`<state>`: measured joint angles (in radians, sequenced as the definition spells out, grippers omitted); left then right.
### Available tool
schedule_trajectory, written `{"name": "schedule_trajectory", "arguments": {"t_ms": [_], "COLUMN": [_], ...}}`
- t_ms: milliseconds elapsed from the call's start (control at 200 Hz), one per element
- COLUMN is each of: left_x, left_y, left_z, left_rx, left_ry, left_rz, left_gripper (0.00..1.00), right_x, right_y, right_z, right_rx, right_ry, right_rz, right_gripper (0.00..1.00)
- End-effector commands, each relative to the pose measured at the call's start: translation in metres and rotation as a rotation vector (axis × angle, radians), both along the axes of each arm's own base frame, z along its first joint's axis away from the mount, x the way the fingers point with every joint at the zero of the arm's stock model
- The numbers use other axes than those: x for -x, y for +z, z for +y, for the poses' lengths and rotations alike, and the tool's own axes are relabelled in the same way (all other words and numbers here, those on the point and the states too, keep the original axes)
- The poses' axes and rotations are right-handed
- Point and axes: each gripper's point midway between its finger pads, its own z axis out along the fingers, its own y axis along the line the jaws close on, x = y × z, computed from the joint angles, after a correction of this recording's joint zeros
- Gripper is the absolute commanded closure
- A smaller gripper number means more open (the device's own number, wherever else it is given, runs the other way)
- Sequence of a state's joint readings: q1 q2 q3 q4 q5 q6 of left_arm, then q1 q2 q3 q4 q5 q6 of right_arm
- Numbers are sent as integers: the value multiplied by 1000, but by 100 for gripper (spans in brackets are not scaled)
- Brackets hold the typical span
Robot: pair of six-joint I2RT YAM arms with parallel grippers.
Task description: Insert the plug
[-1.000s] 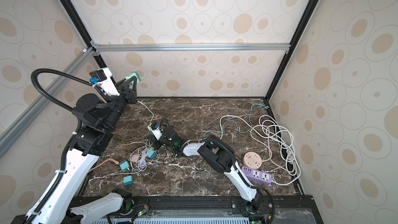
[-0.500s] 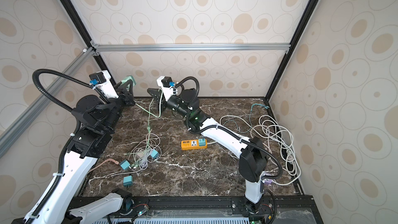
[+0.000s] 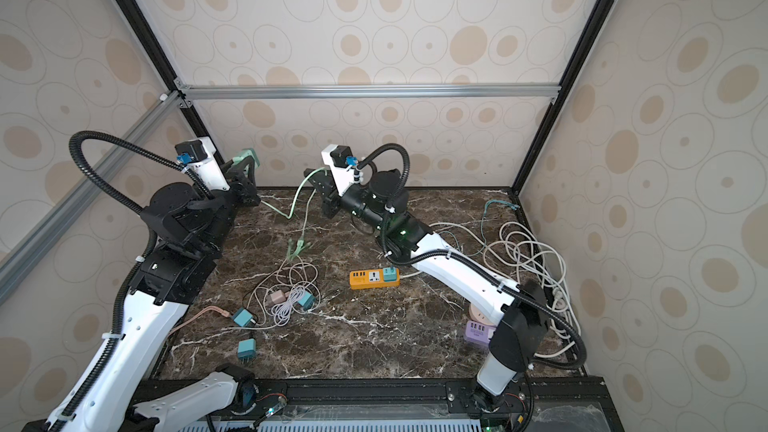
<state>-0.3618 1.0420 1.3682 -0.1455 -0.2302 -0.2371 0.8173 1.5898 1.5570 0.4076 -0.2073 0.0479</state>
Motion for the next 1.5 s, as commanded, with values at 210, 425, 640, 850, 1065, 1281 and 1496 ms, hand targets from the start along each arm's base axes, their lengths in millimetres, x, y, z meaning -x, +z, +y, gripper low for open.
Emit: {"name": "schedule_trajectory", "arguments": {"t_ms": [210,425,640,850,1065,1281,1496], "left_x": [4,-4,-17,-37,-44,-77,-112], "left_y": [22,21,16,6,8,24,79], "left_z": [-3,-18,-52,-56,-40,-24,40], "left_rx": [-38,-61,-43,10,-9,-2,73], "left_ry": [-20,-88,-250,-240,-139,-54,159], "left_rz": [-34,-28,-23,5,10,-6,-222], "left_gripper": [100,100,100,100,100,100,100], "right_x": [9,5,-9,-46,-64,-109,-175], "right_y": [65,105,93,22,19,7,18], "right_z": [-64,-121,-91,-30,-22,-3,27], "right_rx": [-114,-177,-111,37,98,149,-1], "right_ry": [-148,-329,-115,-48,-94,-166,-267], "right_rz": [-154,-239,-125,34,-16,-36,-102], "right_gripper": [100,100,100,100,100,100,100]}}
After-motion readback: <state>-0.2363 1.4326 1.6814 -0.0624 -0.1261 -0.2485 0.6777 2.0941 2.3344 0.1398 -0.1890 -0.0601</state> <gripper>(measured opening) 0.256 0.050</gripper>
